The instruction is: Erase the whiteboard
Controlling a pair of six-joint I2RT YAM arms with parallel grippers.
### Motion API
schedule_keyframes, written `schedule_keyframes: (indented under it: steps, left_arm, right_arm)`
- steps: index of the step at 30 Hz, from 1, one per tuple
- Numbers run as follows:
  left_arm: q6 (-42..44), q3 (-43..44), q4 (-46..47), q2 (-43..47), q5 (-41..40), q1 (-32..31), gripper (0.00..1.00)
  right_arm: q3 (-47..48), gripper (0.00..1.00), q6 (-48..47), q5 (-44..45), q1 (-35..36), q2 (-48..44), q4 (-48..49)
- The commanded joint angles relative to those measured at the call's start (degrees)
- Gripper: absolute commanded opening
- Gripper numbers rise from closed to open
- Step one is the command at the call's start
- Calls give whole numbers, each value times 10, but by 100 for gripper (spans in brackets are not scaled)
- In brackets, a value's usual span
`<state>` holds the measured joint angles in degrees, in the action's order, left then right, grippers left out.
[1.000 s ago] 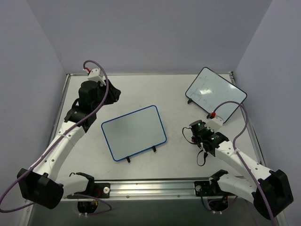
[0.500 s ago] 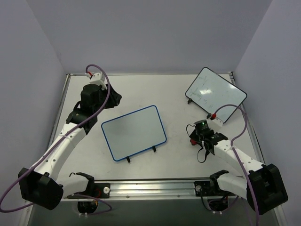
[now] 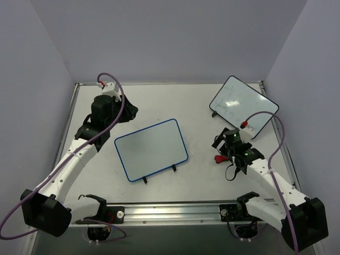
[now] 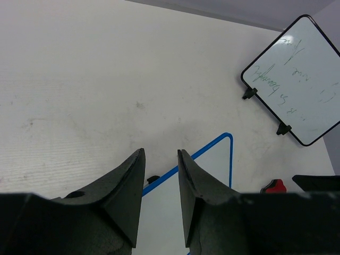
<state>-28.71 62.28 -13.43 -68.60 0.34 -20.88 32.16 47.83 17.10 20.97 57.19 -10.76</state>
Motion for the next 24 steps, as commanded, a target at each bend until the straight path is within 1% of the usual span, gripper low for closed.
schedule_keyframes:
  steps: [1, 2, 4, 7, 9, 12, 16, 18, 24]
  left_arm:
    - [0, 25, 9, 8, 16, 1, 40]
    - [1, 26, 6, 10, 16, 0, 40]
    - [2, 26, 3, 18, 17, 0, 40]
    - [-4, 20, -1, 32, 32, 0, 40]
    - [-4, 20, -12, 41, 40, -2, 40]
    - [8, 25, -48, 64, 38, -2, 41]
    - [25, 40, -113, 101, 46, -1, 43]
    - [31, 41, -132, 124, 45, 0, 45]
    - [45, 55, -156, 140, 69, 4, 45]
  right_arm:
    - [47, 91, -41, 1, -4, -29, -21]
    - [61, 100, -51, -5, -5, -31, -20]
    - [81, 100, -82, -21, -4, -33, -22]
    - [123, 100, -108, -21, -4, -32, -33]
    - [144, 100, -121, -20, -4, -56, -35]
    - [162, 100, -145, -7, -4, -102, -42]
    - [222, 100, -173, 7, -4, -118, -86]
    - [235, 100, -185, 8, -3, -125, -101]
    - [230, 100, -192, 13, -3, -166, -103]
